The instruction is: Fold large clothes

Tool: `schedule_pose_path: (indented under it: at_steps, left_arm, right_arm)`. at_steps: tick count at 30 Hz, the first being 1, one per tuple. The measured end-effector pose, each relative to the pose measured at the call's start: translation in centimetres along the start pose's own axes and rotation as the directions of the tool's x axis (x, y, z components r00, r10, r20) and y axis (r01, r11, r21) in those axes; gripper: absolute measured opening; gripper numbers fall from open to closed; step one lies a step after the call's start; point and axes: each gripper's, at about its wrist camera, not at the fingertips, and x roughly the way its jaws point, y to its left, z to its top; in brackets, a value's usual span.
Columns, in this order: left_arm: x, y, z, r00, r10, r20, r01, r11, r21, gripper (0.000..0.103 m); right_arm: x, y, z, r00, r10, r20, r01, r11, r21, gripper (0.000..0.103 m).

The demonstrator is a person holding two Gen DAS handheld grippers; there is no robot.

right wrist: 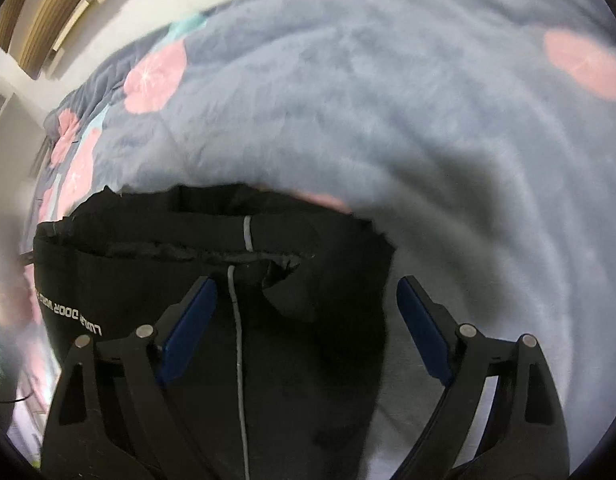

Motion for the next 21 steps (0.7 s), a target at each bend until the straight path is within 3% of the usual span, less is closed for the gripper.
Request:
schedule_pose_path:
  at_steps: [1, 2, 3, 4, 8, 12, 14, 17, 21]
  left_arm:
    - [0.2, 0.0, 0.1, 1.000, -0.017, 0.016, 0.017, 1.000, -0.004, 0.069]
    - [0.2, -0.2, 0.1, 0.999, -0.026, 0.032, 0.026, 1.000, 0.004, 0.057]
    - [0.1, -0.7, 0.1, 0.999, -0.027, 0.047, 0.026, 1.000, 0.016, 0.027]
    - [0.0, -1.0, -0.1, 0.998, -0.041, 0.051, 0.040, 0.999, 0.020, 0.013]
    - [-2.7, -2.4, -1.0, 0.988, -0.022, 0.152, 0.017, 0.999, 0.034, 0.011]
    - [-7.5, -3.9, -0.5, 0.955, -0.082, 0.286, 0.076, 0.997, 0.034, 0.011]
    - [-8.4, -5.2, 1.0, 0.943, -0.070, 0.326, 0.055, 0.997, 0.055, 0.011]
    - [-7.2, -5.1, 3.9, 0.938, 0.003, 0.346, -0.011, 1.000, 0.019, 0.011]
    - [-0.1, -2.0, 6.3, 0.953, 0.202, 0.227, -0.190, 0.979, -0.071, 0.011]
  right_arm:
    - [0.2, 0.2, -0.2, 1.000, 0.010, -0.001, -0.010, 1.000, 0.000, 0.075]
    - [0.0, 0.7, -0.5, 1.000, -0.015, 0.005, 0.015, 1.000, -0.013, 0.046]
    - [-0.1, 1.2, -0.8, 0.998, -0.059, 0.011, 0.060, 0.998, -0.038, 0.025]
    - [-0.3, 1.6, -1.1, 0.996, -0.089, 0.012, 0.089, 0.994, -0.056, 0.015]
    - [-4.1, 3.2, -2.9, 0.970, -0.192, 0.148, 0.205, 0.975, -0.083, 0.012]
    - [-10.5, 3.4, -2.4, 0.932, -0.216, 0.290, 0.231, 0.973, -0.019, 0.011]
    - [-11.5, 4.1, -0.7, 0.912, -0.249, 0.326, 0.271, 0.962, -0.022, 0.011]
    - [-9.6, 5.1, 2.5, 0.890, -0.320, 0.324, 0.347, 0.937, -0.028, 0.011]
    - [-1.8, 3.7, 5.6, 0.895, -0.404, 0.191, 0.410, 0.912, 0.007, 0.011]
